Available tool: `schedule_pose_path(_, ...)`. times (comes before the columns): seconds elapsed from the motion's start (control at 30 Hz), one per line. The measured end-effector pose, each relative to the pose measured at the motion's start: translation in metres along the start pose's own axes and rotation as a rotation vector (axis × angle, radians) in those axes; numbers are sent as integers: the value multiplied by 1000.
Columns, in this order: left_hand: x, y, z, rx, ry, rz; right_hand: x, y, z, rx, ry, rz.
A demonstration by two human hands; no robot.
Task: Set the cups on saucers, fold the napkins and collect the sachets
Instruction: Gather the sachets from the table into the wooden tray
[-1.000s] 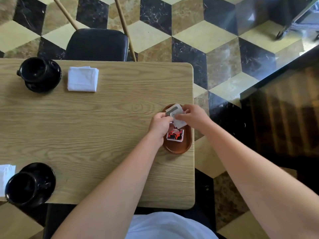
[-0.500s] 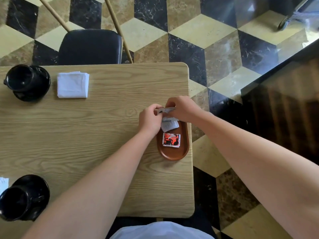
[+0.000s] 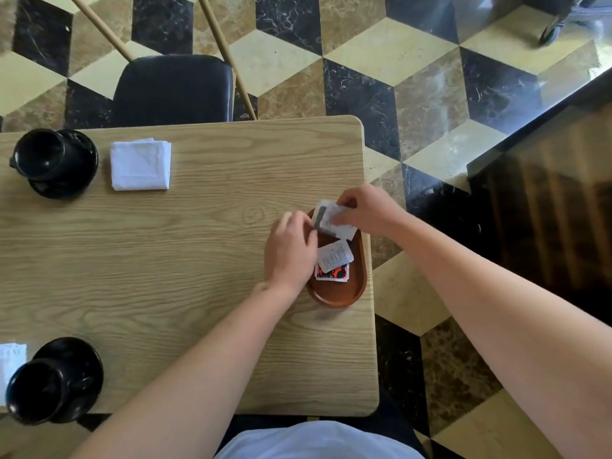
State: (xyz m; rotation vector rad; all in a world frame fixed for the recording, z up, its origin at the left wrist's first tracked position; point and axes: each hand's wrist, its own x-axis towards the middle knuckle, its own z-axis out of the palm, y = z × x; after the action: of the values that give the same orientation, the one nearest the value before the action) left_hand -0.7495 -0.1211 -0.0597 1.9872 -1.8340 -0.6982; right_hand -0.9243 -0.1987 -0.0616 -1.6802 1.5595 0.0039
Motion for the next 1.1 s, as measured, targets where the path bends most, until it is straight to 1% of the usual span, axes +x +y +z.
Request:
schedule_pose_path(0.03,-10,0,2,53,14,134,0,3,-5,53,38,21)
schedule_pose_path(0.07,-19,0,6,112,-7,259,1,5,-9,79,64,34)
schedule_pose_path(0.1,-26,-1,12,178,-58,357,2,5,-12,78,74,35)
schedule_pose_path(0.13,-31,-1,17,253,-127,419,2,4,-13,55,66,27)
schedule_pose_path(0.2,-34,-1,25,401,-252,455,3,-2,-11,-14,5,-4)
schedule_pose_path(0.23,-35,-1,26,449,-280,467,4,-6,-8,-43,-36,-24)
schedule_pose_path(0.33,-34,-3,27,457,-273,527,7,-14,-3,-150,-153,-38)
schedule_pose_path(0.4,-35,-6,25,402,-250,526,8,-17,1,-211,-164,-48)
schedule_pose_path(0.47,-38,-12,22,333,-210,455,6,-19,4,-269,-136,-68)
schedule_pose_path(0.57,-37,-13,14,164,-128,228,2,-18,8,-338,-116,-111)
schedule_pose_path(0.63,-31,-10,11,43,-87,20,-6,-16,9,-269,-66,-105)
schedule_pose_path(0.67,-26,-8,9,-23,-67,-97,-11,-13,9,-209,-11,-86)
schedule_pose_path(0.73,-16,-3,7,-128,-48,-307,-22,-5,12,-86,126,0)
schedule_pose_path(0.8,-7,-2,6,-155,-83,-440,-36,3,18,25,178,130)
schedule_pose_path(0.9,-3,1,7,-186,-156,-485,-55,11,32,178,141,263)
schedule_pose_path(1.0,-3,2,8,-189,-181,-470,-63,13,40,246,192,319)
schedule_pose_path(1.1,-2,2,9,-176,-214,-441,-66,13,47,259,241,346)
